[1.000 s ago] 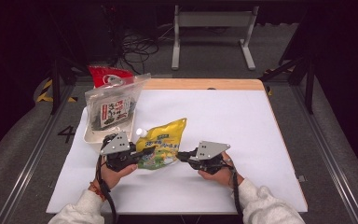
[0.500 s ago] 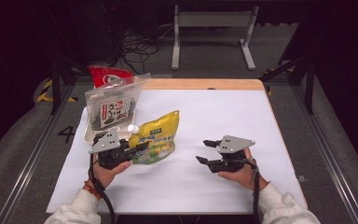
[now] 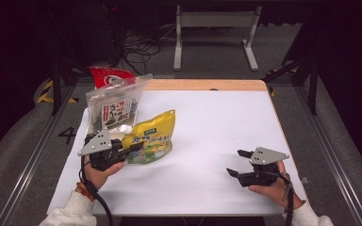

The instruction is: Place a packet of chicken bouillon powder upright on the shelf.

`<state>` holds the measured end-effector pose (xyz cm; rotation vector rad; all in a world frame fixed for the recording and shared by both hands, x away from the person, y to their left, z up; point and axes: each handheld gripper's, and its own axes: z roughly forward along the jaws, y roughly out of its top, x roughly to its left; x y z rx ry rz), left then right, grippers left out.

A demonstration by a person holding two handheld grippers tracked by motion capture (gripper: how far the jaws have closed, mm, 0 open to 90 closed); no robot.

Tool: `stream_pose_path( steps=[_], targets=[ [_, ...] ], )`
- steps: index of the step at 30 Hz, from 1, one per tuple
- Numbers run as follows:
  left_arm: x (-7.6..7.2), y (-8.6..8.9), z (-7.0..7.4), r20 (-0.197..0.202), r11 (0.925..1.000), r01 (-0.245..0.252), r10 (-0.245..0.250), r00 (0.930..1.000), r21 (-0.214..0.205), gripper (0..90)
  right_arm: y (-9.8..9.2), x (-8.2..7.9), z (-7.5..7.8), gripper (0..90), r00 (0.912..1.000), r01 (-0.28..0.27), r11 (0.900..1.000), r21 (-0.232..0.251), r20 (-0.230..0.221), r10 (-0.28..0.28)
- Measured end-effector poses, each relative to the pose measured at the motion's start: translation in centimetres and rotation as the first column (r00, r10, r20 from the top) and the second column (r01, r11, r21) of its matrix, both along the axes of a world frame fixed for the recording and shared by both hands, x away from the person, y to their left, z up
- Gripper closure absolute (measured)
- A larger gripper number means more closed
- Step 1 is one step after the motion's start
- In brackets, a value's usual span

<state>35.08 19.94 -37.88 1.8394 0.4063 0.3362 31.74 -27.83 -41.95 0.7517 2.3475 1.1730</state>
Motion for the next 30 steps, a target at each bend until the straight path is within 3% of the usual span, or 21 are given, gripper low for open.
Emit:
stream_pose_path(
  steps=[2, 6, 18, 30],
  targets=[
    [0.0, 0.4, 0.3, 0.008, 1.0, -0.002, 0.002, 1.0, -0.004, 85.6, -0.7, -0.2, -0.3, 23.3, 0.9997, 0.017, 0.9997, 0.02, -0.016, -0.017],
    [-0.1, 1.1, 0.7, 0.022, 0.9998, -0.013, 0.013, 0.9997, -0.013, 85.6, -1.2, -0.4, -0.7, 21.0, 0.9989, 0.038, 0.9992, 0.011, -0.026, -0.038],
    [-0.3, 3.6, 2.2, 0.076, 0.9962, -0.071, 0.075, 0.9943, -0.049, 85.6, -3.0, -1.6, -1.4, 15.0, 0.9961, 0.085, 0.9963, 0.016, -0.026, -0.085],
    [-0.1, 5.1, 2.9, 0.109, 0.9929, -0.106, 0.111, 0.9878, -0.054, 85.6, -2.8, -1.7, -2.2, 15.0, 0.9967, 0.073, 0.9967, -0.036, -0.033, -0.074]
  ],
)
